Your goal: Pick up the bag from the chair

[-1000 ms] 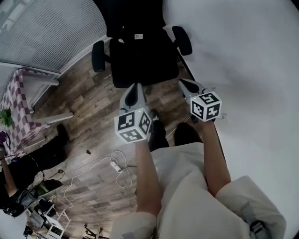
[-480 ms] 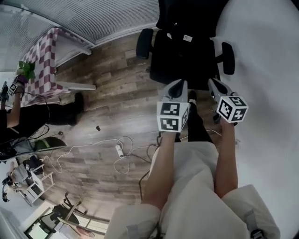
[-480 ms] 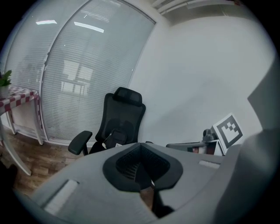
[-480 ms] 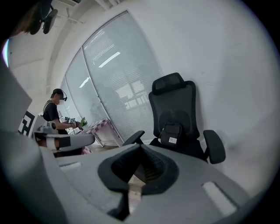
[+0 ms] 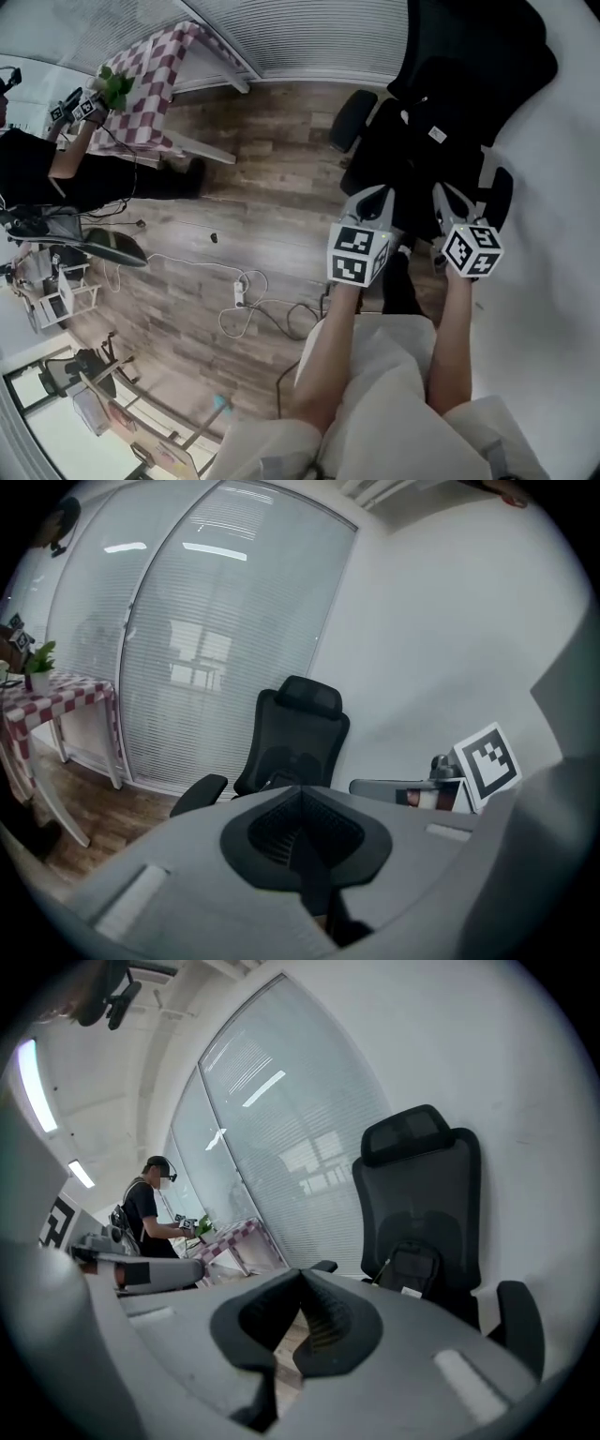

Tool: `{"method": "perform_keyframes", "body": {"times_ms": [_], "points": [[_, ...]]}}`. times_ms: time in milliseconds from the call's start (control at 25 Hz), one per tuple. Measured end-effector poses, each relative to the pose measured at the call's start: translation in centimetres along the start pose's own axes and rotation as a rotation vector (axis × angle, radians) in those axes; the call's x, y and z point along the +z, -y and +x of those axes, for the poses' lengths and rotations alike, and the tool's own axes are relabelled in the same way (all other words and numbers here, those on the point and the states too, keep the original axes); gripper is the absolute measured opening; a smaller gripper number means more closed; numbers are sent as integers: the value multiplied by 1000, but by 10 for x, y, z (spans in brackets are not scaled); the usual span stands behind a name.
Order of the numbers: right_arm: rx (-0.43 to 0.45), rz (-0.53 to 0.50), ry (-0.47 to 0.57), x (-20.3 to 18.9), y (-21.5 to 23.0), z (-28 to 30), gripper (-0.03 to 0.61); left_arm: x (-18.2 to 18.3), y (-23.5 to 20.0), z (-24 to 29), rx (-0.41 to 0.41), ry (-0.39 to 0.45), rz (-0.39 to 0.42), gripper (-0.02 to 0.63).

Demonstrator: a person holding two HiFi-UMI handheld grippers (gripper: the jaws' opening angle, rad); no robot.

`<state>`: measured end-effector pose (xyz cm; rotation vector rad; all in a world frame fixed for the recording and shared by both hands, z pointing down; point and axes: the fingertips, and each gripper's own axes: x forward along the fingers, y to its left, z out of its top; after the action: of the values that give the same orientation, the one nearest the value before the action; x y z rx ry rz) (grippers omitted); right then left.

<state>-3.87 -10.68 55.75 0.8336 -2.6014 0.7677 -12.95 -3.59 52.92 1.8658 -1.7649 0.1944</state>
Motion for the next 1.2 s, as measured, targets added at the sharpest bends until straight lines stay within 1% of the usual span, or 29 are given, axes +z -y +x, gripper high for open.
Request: {"method": "perform_keyframes", "body": {"times_ms": [80,160,280,400,560,600,720,840,920,1000,1080,1200], "points": [[46,30,21,15,4,13,1,12,-13,8,50,-2,-21,6],[70,56,28,28,22,23,0,24,-23,20,101,3,-27,6],[69,58,14,38,54,31,0,37,-29,37,151,11,-40,6],[64,49,-15,33,77,36,0,41,-28,53,161,9,-60,6],[41,-64,-95,9,101,47,0,36,-19,79,129,-7,-58,6],[23,-67,-107,4,108,50,0,34,-18,82,120,-14,-56,6],[-16,-23,-110,-2,124,60,0,40,-27,82,108,-23,-49,6],[-34,-6,-53,15,140,86,0,53,-46,100,93,15,-63,6],[-93,-23,27,29,147,98,0,50,-57,120,46,19,-82,6],[-162,-67,76,36,148,102,0,43,-65,140,-14,-6,-93,6],[-194,-88,57,34,147,107,0,42,-70,161,-72,-35,-73,6],[-210,-88,-25,27,158,131,0,51,-80,198,-142,-61,-27,6]]}}
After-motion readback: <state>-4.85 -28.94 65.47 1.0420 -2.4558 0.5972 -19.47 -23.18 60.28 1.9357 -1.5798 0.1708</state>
